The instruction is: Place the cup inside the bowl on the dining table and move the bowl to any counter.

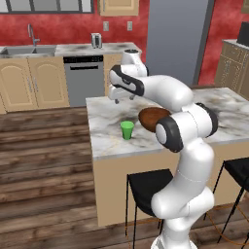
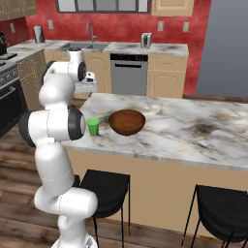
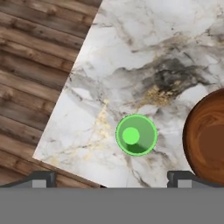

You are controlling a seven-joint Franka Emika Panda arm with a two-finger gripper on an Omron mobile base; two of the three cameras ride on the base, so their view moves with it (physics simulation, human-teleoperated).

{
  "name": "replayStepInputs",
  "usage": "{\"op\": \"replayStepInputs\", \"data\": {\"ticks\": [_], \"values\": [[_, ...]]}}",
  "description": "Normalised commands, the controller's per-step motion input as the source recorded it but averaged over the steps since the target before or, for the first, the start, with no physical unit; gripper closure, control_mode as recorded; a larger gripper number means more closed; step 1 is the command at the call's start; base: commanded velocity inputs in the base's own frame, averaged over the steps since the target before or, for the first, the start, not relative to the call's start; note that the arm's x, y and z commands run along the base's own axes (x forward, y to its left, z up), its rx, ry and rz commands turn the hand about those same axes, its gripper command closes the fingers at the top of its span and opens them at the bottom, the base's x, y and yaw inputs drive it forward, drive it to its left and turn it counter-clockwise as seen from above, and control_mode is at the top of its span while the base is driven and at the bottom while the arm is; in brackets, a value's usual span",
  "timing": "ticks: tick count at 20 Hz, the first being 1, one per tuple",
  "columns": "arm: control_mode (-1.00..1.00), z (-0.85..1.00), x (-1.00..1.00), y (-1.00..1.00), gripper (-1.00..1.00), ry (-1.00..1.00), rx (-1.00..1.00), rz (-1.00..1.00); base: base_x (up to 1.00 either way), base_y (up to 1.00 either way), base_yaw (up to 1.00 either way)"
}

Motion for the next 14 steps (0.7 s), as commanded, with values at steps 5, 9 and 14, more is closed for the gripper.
{"op": "replayStepInputs", "data": {"ticks": [5, 9, 14], "values": [[-1.00, -0.09, 0.11, 0.00, -1.00, 0.01, 0.00, 0.03, 0.00, 0.00, 0.00], [-1.00, -0.08, 0.01, 0.00, -1.00, 0.05, 0.00, 0.01, 0.00, 0.00, 0.00], [-1.00, -0.07, 0.00, 0.00, -1.00, 0.09, 0.00, 0.01, 0.00, 0.00, 0.00]]}}
